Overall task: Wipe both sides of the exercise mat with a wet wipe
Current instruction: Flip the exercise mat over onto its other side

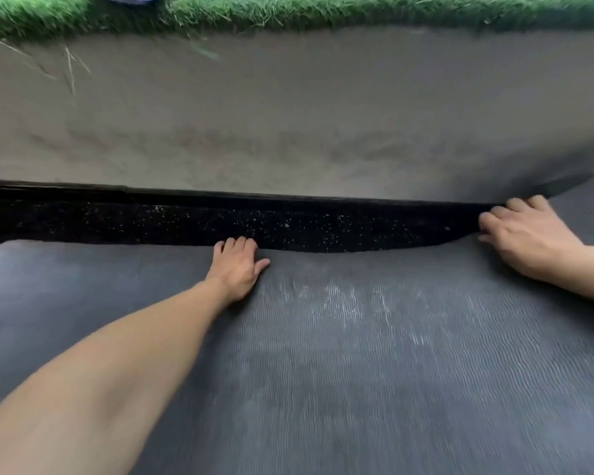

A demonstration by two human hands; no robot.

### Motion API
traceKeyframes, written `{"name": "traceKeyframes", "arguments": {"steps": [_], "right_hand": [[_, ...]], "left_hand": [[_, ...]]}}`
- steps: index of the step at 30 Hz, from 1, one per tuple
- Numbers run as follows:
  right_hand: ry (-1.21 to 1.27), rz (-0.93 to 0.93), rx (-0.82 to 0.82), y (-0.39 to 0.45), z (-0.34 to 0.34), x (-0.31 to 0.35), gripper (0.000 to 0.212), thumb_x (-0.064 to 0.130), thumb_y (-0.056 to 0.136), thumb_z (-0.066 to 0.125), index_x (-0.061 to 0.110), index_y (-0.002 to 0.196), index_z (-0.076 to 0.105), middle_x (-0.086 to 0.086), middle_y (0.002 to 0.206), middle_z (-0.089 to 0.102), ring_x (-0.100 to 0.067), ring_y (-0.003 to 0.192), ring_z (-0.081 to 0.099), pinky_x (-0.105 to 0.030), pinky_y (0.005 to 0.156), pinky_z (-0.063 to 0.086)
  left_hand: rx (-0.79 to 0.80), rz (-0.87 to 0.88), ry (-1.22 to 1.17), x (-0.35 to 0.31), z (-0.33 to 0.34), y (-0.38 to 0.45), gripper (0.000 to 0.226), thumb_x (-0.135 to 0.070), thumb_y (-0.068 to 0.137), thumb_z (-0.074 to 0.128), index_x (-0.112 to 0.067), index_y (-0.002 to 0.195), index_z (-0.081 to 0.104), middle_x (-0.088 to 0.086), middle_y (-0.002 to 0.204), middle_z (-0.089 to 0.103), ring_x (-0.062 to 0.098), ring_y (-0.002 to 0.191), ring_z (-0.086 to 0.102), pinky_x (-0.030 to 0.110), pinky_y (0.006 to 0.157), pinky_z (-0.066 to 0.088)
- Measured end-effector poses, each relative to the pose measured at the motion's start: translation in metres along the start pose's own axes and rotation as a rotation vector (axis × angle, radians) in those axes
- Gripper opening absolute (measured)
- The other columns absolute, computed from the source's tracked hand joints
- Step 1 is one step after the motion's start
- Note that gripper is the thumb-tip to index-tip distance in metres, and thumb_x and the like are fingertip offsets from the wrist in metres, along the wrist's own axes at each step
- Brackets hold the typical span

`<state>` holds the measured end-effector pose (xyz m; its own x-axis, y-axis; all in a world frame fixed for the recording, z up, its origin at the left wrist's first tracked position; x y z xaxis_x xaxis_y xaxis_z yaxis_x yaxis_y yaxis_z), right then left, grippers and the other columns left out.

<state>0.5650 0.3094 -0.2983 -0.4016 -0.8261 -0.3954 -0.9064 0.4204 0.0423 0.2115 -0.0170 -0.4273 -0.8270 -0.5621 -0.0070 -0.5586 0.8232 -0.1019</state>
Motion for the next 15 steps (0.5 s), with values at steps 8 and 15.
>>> {"name": "traceKeyframes", "arguments": {"steps": [8, 15], "right_hand": [[0.254, -0.017, -0.201, 0.076, -0.011, 0.092, 0.02, 0.025, 0.104, 0.058, 0.011, 0.088, 0.058, -0.013, 0.082, 0.067, -0.037, 0.084, 0.056, -0.046, 0.076, 0.03], [-0.209, -0.028, 0.194, 0.093, 0.004, 0.119, 0.025, 0.043, 0.097, 0.057, 0.021, 0.094, 0.068, -0.002, 0.096, 0.073, -0.028, 0.094, 0.065, -0.041, 0.094, 0.039]], "left_hand": [[-0.177, 0.198, 0.096, 0.063, -0.021, 0.011, 0.043, -0.059, 0.1, 0.035, -0.02, 0.106, 0.053, 0.003, 0.102, 0.058, 0.028, 0.096, 0.052, 0.048, 0.093, 0.036], [0.031, 0.126, -0.017, -0.011, -0.008, 0.03, 0.054, -0.067, 0.095, 0.034, -0.019, 0.107, 0.056, 0.004, 0.104, 0.066, 0.029, 0.099, 0.059, 0.045, 0.087, 0.04]]}}
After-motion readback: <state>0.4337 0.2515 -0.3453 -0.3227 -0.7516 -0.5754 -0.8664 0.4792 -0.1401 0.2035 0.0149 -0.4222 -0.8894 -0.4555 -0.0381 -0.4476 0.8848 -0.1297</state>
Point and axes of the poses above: each hand's wrist, its own y-axis towards the middle knuckle, its own z-axis out of the palm, x = y × z, the point moved 8 cm from there along y, towards the middle knuckle
